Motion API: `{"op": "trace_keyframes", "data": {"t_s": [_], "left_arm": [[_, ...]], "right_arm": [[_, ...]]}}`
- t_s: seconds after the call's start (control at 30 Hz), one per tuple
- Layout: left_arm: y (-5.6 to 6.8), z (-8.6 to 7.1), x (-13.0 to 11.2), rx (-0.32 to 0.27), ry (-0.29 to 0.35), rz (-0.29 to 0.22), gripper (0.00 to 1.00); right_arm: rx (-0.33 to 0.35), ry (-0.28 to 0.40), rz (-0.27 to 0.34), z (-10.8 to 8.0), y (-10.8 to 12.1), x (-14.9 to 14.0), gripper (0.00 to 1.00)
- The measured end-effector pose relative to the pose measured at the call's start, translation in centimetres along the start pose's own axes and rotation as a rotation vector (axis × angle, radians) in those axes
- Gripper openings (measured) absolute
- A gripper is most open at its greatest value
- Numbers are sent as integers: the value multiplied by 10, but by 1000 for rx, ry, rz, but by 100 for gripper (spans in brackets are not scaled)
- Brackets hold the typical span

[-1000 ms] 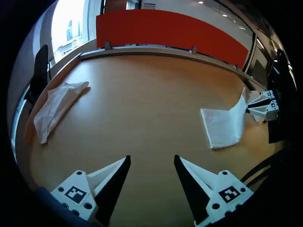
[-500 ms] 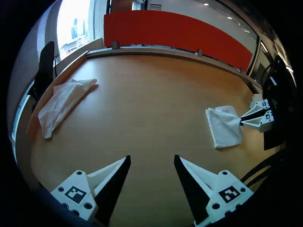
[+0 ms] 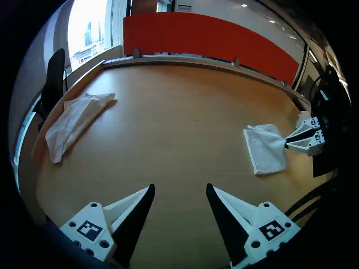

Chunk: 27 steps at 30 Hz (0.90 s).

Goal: Fold towel

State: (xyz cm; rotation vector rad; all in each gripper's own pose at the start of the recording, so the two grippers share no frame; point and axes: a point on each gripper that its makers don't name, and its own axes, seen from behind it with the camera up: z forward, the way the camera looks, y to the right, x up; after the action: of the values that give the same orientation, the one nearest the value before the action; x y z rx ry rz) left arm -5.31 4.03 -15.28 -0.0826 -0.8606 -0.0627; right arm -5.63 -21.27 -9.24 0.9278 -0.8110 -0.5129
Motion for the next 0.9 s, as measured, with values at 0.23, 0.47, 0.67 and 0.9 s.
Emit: {"op": "trace_keyframes", "data": {"t_s": [0.23,0.47,0.67,0.9], "left_arm": [[-1,-1,-1,0,0,-4,84],[-2,-2,-3,4,-3,-6,85],[-3,-2,-3,3,-4,-8,84],[-2,-2,-2,1,-2,-4,85]], "right_arm": [[3,-3,-5,0,-2,-2,6],[2,-8,2,0,-1,-4,11],[6,-8,8,-1,-2,-4,45],[-4,-18,12,-4,-1,-11,85]]}}
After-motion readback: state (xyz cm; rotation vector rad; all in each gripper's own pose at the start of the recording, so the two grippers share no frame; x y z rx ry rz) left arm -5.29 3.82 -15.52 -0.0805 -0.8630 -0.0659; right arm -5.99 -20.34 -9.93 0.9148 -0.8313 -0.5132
